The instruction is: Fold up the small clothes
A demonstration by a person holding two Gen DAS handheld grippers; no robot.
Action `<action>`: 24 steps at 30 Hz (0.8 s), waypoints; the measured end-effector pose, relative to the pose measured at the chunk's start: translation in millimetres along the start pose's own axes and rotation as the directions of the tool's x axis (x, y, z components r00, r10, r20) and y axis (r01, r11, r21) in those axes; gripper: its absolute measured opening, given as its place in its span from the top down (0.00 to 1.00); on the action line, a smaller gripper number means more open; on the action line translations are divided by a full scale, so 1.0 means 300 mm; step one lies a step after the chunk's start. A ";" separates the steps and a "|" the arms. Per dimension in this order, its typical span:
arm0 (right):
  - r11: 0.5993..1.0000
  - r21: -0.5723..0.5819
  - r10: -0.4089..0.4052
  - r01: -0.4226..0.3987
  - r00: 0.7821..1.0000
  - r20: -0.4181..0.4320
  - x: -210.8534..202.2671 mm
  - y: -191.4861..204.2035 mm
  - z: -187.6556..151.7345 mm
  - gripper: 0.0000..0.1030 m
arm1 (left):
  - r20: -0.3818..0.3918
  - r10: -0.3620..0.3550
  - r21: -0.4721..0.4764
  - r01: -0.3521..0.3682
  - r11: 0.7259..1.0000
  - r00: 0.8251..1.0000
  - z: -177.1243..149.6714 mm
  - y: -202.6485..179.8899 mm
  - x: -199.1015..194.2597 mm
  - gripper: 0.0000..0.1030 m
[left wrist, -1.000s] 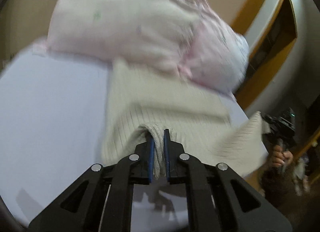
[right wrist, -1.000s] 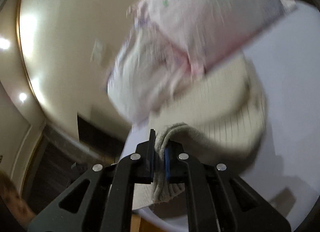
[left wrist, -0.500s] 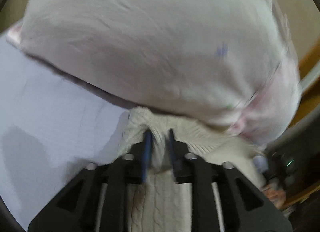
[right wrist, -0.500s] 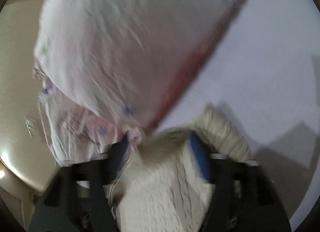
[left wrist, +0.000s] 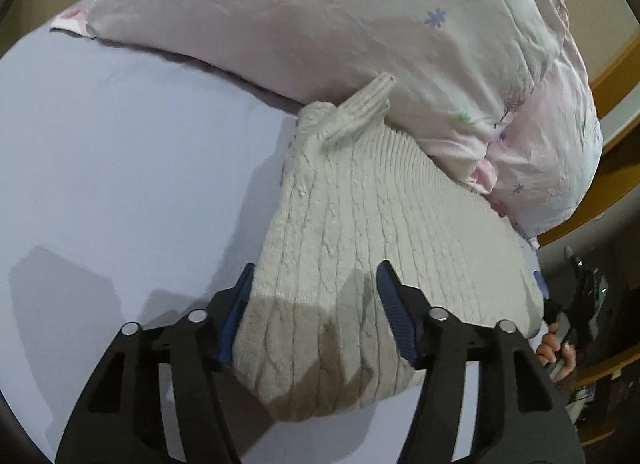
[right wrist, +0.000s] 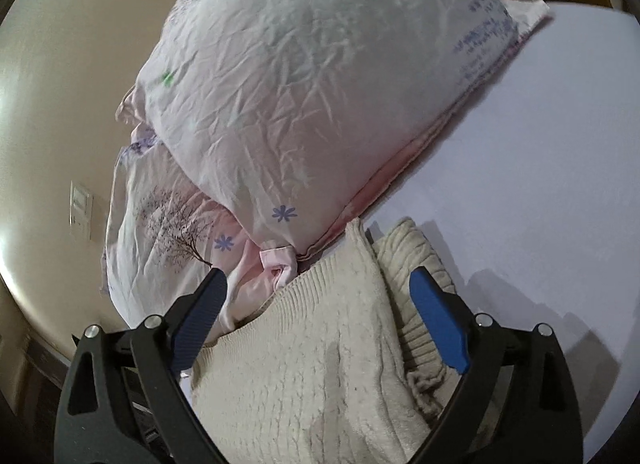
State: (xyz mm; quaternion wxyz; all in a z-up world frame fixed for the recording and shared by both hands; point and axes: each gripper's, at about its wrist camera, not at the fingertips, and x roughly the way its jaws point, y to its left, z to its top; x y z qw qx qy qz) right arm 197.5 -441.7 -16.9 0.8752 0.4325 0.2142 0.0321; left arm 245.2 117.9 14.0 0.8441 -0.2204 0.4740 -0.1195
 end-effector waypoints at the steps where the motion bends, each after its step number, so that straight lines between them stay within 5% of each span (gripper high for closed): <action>1: 1.000 -0.005 -0.001 0.001 1.000 -0.002 0.024 0.030 -0.008 0.10 | 0.003 0.000 -0.006 0.000 1.000 1.000 0.000 -0.005 0.002 0.55; 2: 1.000 -0.008 0.003 -0.003 1.000 -0.005 0.026 0.032 -0.011 0.10 | 0.001 -0.008 -0.032 0.008 0.999 1.000 0.002 -0.011 0.014 0.57; 4: 1.000 -0.013 0.010 -0.010 1.000 -0.008 0.032 0.040 -0.012 0.10 | -0.003 -0.028 -0.082 0.028 0.996 1.000 0.007 -0.013 0.036 0.77; 10: 0.999 -0.002 0.046 -0.046 0.999 -0.016 0.023 0.044 0.013 0.10 | 0.014 -0.125 -0.161 0.126 0.979 0.992 0.033 -0.038 0.052 0.87; 13: 0.997 0.004 0.076 -0.076 0.997 0.010 -0.013 0.038 0.041 0.10 | 0.079 -0.213 -0.116 0.221 0.968 0.974 0.067 -0.143 -0.024 0.88; 16: 0.996 -0.006 0.091 -0.091 0.995 0.038 -0.049 0.037 0.072 0.10 | 0.116 -0.337 0.000 0.340 0.940 0.934 0.109 -0.381 -0.074 0.88; 20: 0.997 -0.041 0.063 -0.060 0.995 0.075 -0.094 0.036 0.112 0.10 | 0.005 -0.490 0.161 0.483 0.861 0.872 0.084 -0.796 0.032 0.88; 24: 0.998 -0.068 0.002 0.005 0.995 0.098 -0.136 0.008 0.161 0.10 | -0.234 -0.459 0.230 0.508 0.830 0.857 -0.037 -1.093 0.321 0.85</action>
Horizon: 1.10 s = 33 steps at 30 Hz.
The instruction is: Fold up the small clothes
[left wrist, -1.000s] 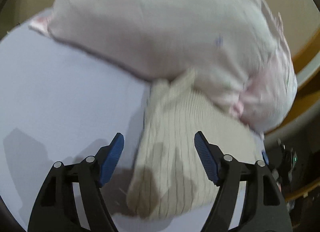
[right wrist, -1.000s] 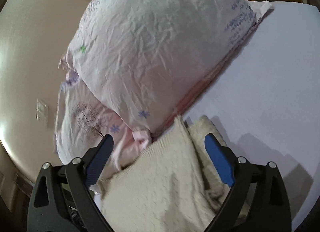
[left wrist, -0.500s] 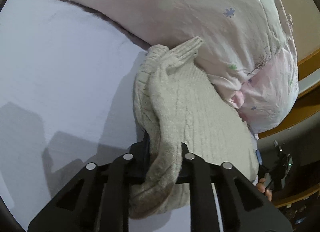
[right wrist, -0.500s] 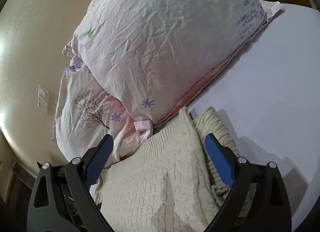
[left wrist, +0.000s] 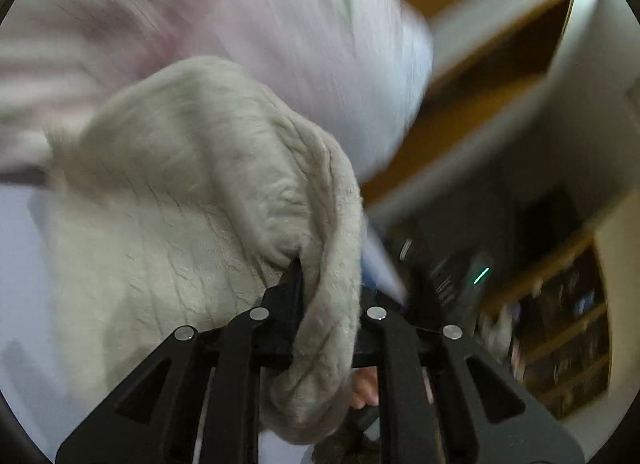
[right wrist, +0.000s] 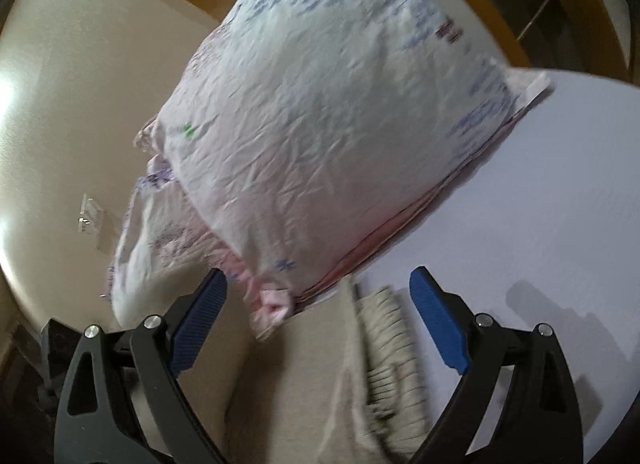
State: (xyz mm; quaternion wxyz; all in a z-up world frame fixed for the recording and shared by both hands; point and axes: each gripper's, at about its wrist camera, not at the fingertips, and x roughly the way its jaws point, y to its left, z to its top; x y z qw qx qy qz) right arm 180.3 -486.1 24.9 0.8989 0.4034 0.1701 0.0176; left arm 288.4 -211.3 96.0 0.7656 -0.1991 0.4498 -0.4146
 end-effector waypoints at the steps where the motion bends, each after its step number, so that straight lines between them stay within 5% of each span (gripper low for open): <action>1: 1.000 0.002 -0.005 0.005 1.000 -0.002 -0.005 -0.011 0.009 0.10 | -0.062 0.001 0.017 0.000 1.000 0.998 -0.011 -0.014 0.084 0.85; 4: 1.000 0.019 -0.009 0.010 1.000 -0.024 -0.018 -0.049 0.039 0.08 | -0.127 -0.092 0.014 0.094 0.995 0.988 -0.043 -0.028 0.170 0.85; 6: 0.999 0.043 0.016 -0.013 0.997 -0.070 -0.010 -0.071 0.052 0.03 | -0.056 -0.160 0.039 0.163 0.986 0.985 -0.045 -0.036 0.078 0.84; 7: 0.998 0.055 0.030 -0.024 0.994 -0.103 0.002 -0.079 0.053 0.02 | -0.003 -0.157 0.056 0.157 0.986 0.988 -0.048 -0.031 0.016 0.75; 9: 0.996 0.081 0.044 -0.028 0.979 -0.200 0.048 -0.090 0.046 0.02 | 0.130 -0.062 0.063 0.054 0.997 0.990 -0.054 0.010 -0.135 0.48; 11: 0.996 0.091 0.044 -0.018 0.953 -0.300 0.105 -0.093 0.025 0.02 | 0.214 0.146 0.042 -0.159 0.986 0.966 -0.063 0.074 -0.228 0.44; 14: 0.998 0.055 0.000 0.026 0.905 -0.426 0.189 -0.077 -0.021 0.02 | 0.162 0.341 -0.042 -0.339 0.940 0.926 -0.078 0.198 -0.221 0.40; 18: 0.999 0.041 0.002 0.021 0.860 -0.511 0.242 -0.073 -0.073 0.02 | 0.043 0.368 -0.094 -0.363 0.927 0.929 -0.105 0.310 -0.170 0.37; 22: 1.000 0.000 -0.020 0.023 0.854 -0.519 0.246 -0.049 -0.094 0.02 | 0.015 0.363 -0.082 -0.361 0.929 0.932 -0.108 0.310 -0.115 0.30; 25: 0.998 -0.063 -0.045 0.014 0.849 -0.526 0.259 -0.008 -0.124 0.11 | -0.003 0.366 -0.087 -0.365 0.927 0.931 -0.110 0.287 -0.038 0.27; 26: 0.995 -0.102 -0.069 0.018 0.846 -0.528 0.263 0.008 -0.140 0.36 | -0.008 0.359 -0.097 -0.358 0.929 0.933 -0.124 0.292 -0.035 0.27; 29: 0.998 -0.068 -0.039 0.001 0.833 -0.552 0.280 -0.010 -0.159 0.59 | -0.014 0.275 -0.176 -0.273 0.946 0.961 -0.146 0.339 -0.032 0.39; 31: 0.998 -0.036 0.020 -0.046 0.842 -0.539 0.272 -0.004 -0.162 0.62 | -0.001 0.258 -0.130 -0.256 0.958 0.966 -0.143 0.331 -0.036 0.58; 33: 0.991 -0.003 0.112 -0.133 0.846 -0.522 0.257 0.029 -0.171 0.63 | 0.002 0.255 -0.091 -0.253 0.963 0.967 -0.152 0.318 -0.066 0.63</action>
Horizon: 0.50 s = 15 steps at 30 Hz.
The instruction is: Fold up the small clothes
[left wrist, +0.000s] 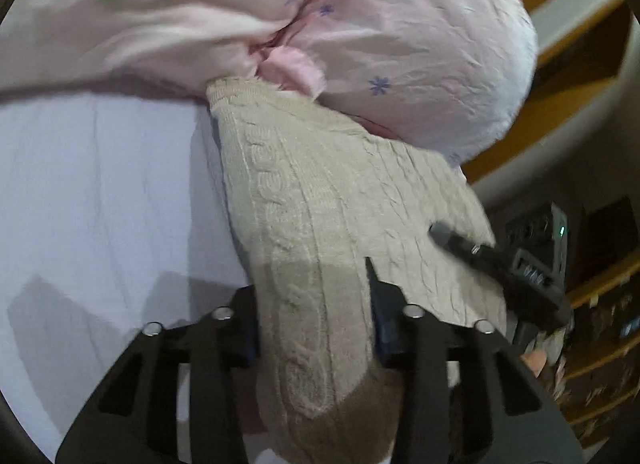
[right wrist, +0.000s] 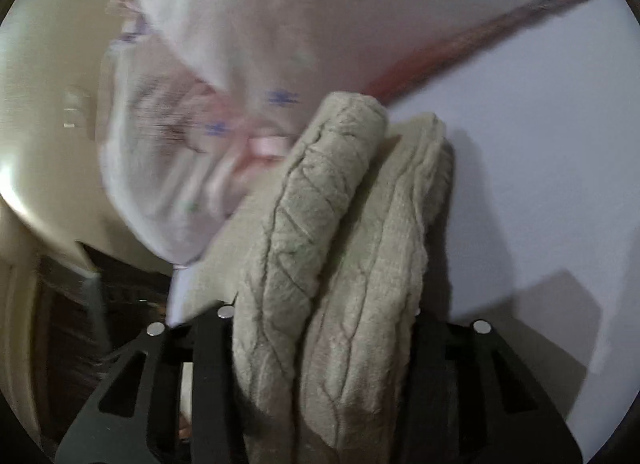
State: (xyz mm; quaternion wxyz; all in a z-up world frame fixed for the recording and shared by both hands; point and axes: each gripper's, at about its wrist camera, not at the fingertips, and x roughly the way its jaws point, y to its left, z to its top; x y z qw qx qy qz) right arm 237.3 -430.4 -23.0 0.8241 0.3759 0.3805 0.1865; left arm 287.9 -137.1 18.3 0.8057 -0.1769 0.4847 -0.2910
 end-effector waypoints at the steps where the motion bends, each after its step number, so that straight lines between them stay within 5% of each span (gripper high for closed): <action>1: 0.999 -0.015 0.050 -0.050 0.999 0.001 0.003 0.027 -0.008 0.64 | 0.007 -0.004 0.017 0.004 1.000 1.000 -0.008 0.007 -0.036 0.64; 3: 0.989 -0.047 0.137 -0.138 0.990 -0.024 0.034 0.093 -0.028 0.64 | 0.047 -0.005 0.031 0.003 1.000 0.999 -0.019 0.029 -0.120 0.64; 6: 0.985 -0.069 0.155 -0.160 0.985 -0.070 0.137 0.178 -0.039 0.64 | 0.124 0.044 0.067 -0.053 0.996 0.991 -0.025 0.075 -0.270 0.61; 8: 0.992 -0.093 0.076 -0.085 0.992 -0.098 0.217 0.210 -0.041 0.57 | 0.143 0.179 0.118 -0.196 0.973 0.973 -0.025 0.095 -0.298 0.53; 10: 0.980 -0.173 -0.117 0.097 0.987 -0.108 0.277 0.230 -0.053 0.46 | 0.158 0.344 0.128 -0.364 0.922 0.926 -0.037 0.120 -0.291 0.49; 12: 0.971 -0.168 -0.181 0.172 0.983 -0.041 0.218 0.232 -0.060 0.40 | 0.203 0.343 0.110 -0.370 0.923 0.917 -0.060 0.123 -0.339 0.49; 15: 0.980 -0.175 -0.073 0.096 0.988 0.133 0.030 0.285 -0.097 0.37 | 0.302 0.310 0.109 -0.356 0.928 0.901 -0.103 0.081 -0.435 0.48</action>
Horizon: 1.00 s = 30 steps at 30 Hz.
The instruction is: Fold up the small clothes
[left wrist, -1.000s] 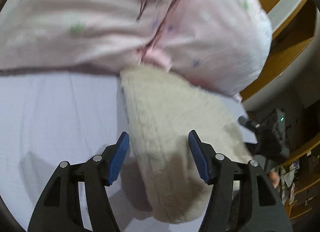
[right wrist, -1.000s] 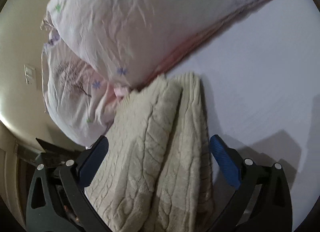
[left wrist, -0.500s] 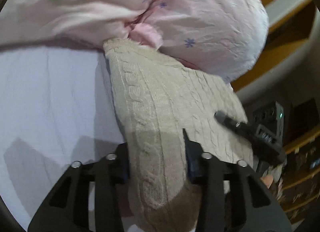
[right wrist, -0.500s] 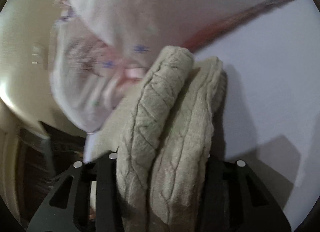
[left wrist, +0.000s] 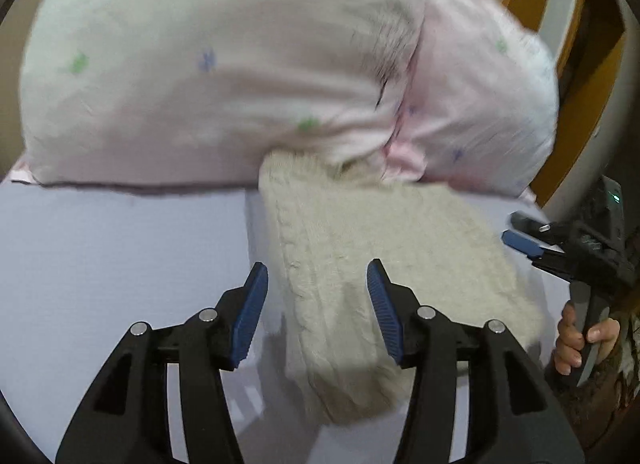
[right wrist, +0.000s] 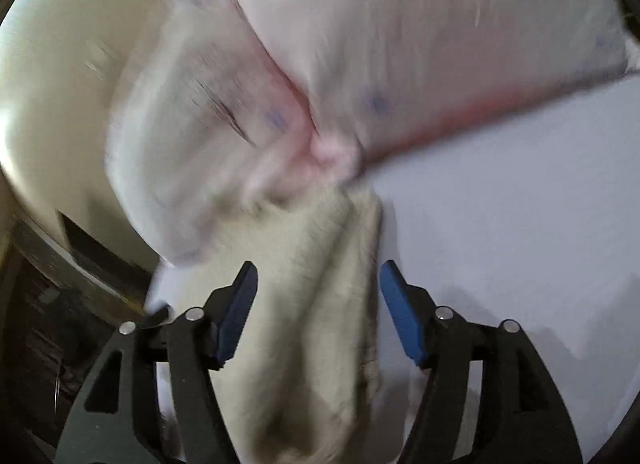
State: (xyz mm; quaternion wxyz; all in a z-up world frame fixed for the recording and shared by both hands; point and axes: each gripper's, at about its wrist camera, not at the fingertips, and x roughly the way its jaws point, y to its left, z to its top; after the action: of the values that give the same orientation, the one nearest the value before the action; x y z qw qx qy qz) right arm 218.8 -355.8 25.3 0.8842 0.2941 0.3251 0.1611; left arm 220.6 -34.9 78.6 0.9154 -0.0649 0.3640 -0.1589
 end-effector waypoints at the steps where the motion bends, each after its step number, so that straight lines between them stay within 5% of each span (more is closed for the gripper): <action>1: 0.999 -0.025 0.026 -0.026 1.000 -0.005 -0.016 0.030 -0.006 0.37 | 0.024 -0.014 0.009 0.014 1.000 1.000 -0.003 -0.015 -0.024 0.46; 4: 0.989 -0.130 -0.087 0.071 0.989 -0.122 0.059 0.114 -0.051 0.41 | 0.048 -0.051 0.075 0.047 0.996 0.998 -0.036 -0.088 -0.057 0.43; 5: 0.984 -0.150 -0.117 0.094 0.981 -0.154 0.104 0.128 -0.067 0.71 | 0.038 -0.061 0.104 0.057 0.993 0.997 -0.048 -0.117 -0.045 0.43; 6: 0.976 -0.177 -0.156 0.123 0.971 -0.181 0.152 0.137 -0.082 0.87 | 0.027 -0.061 0.117 0.057 0.991 0.998 -0.041 -0.142 -0.009 0.42; 8: 0.972 -0.185 -0.169 0.143 0.977 -0.133 0.167 0.139 -0.074 0.91 | -0.013 -0.061 0.135 0.062 0.989 0.998 -0.070 -0.173 0.038 0.42; 11: 0.981 -0.026 -0.194 0.192 0.978 -0.078 0.136 0.036 -0.008 0.91 | -0.018 -0.101 0.181 0.103 0.978 0.995 -0.112 -0.199 0.064 0.42; 13: 0.974 -0.060 -0.224 0.219 0.969 -0.107 0.140 0.046 -0.036 0.88 | -0.011 -0.063 0.217 0.064 0.974 0.998 -0.120 -0.225 0.071 0.42; 16: 0.968 -0.121 -0.231 0.222 0.970 -0.070 0.066 0.154 -0.042 0.60 | 0.000 -0.090 0.168 0.089 0.982 0.996 -0.126 -0.197 0.011 0.42; 17: 0.965 -0.134 -0.233 0.225 0.971 -0.050 0.025 0.177 -0.054 0.27 | 0.011 -0.102 0.120 0.100 0.988 0.995 -0.137 -0.163 -0.040 0.42; 18: 0.956 -0.161 -0.248 0.244 0.969 -0.010 -0.034 0.207 -0.079 0.09 | 0.016 -0.097 0.099 0.095 0.991 0.995 -0.148 -0.144 -0.064 0.34; 19: 0.946 -0.189 -0.261 0.264 0.964 0.042 -0.095 0.229 -0.104 0.02 | 0.024 -0.062 0.066 0.060 0.996 0.998 -0.174 -0.114 -0.105 0.19; 22: 0.909 -0.265 -0.297 0.322 0.946 0.129 -0.201 0.287 -0.206 0.02 | 0.021 0.059 0.012 -0.059 0.998 0.998 -0.244 -0.064 -0.157 0.06; 30: 0.863 -0.276 -0.451 0.424 0.892 -0.039 -0.019 0.276 -0.354 0.02 | -0.107 0.216 0.066 -0.210 0.976 0.971 -0.329 -0.085 -0.038 0.01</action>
State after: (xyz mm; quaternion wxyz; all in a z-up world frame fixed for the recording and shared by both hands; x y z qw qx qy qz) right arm 135.7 -250.3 14.3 0.9106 0.0853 0.4043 0.0124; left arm 138.8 -55.5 20.3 0.9064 0.0083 0.4159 -0.0731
